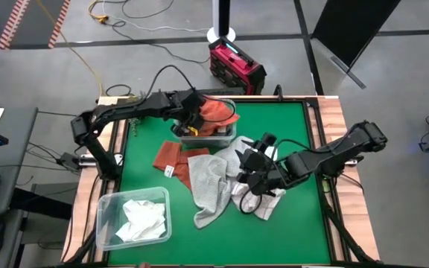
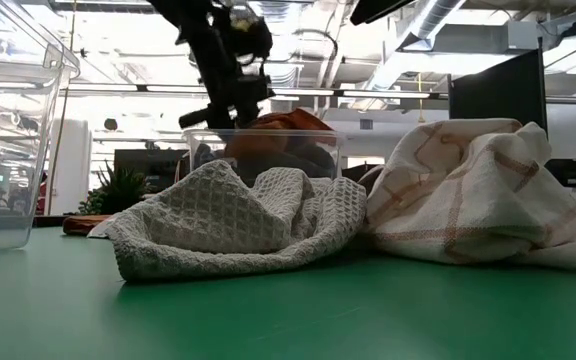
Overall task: Sort towels by color in basket
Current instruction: Put the top orange towel into the top transparent bin
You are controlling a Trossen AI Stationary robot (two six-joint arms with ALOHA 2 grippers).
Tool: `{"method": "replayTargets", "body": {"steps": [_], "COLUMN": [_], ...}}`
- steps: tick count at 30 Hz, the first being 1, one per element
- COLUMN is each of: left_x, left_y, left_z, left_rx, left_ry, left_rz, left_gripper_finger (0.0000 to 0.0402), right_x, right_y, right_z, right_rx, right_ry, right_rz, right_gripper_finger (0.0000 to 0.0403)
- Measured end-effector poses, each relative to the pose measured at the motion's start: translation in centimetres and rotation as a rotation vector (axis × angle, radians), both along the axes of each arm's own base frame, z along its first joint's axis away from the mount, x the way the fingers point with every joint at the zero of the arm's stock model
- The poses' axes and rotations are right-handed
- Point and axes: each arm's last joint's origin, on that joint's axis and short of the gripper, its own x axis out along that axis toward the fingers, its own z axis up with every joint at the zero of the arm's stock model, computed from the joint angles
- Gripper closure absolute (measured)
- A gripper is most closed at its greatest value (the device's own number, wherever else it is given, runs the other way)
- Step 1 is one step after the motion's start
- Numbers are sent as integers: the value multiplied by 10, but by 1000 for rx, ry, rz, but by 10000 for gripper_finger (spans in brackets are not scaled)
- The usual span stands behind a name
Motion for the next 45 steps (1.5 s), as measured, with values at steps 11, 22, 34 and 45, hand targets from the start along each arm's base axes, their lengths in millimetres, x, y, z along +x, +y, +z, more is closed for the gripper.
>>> {"method": "replayTargets", "body": {"steps": [11, 22, 34, 45], "left_x": [-31, -70, -2, 28], "left_y": [-8, -20, 22, 55], "left_z": [48, 96, 54, -52], "left_rx": [201, 57, -45, 13], "left_ry": [-24, -330, -532, -65], "left_rz": [4, -157, -202, -437], "left_gripper_finger": [238, 237, 237, 283], "right_x": [1, -2, -13, -47], "right_y": [-10, -45, -62, -44], "right_z": [-1, -35, -42, -30], "right_rx": [-46, 2, 152, 163], "right_ry": [68, 152, 79, -30], "right_rz": [-9, -117, -61, -6], "right_gripper_finger": [188, 188, 188, 188]}}
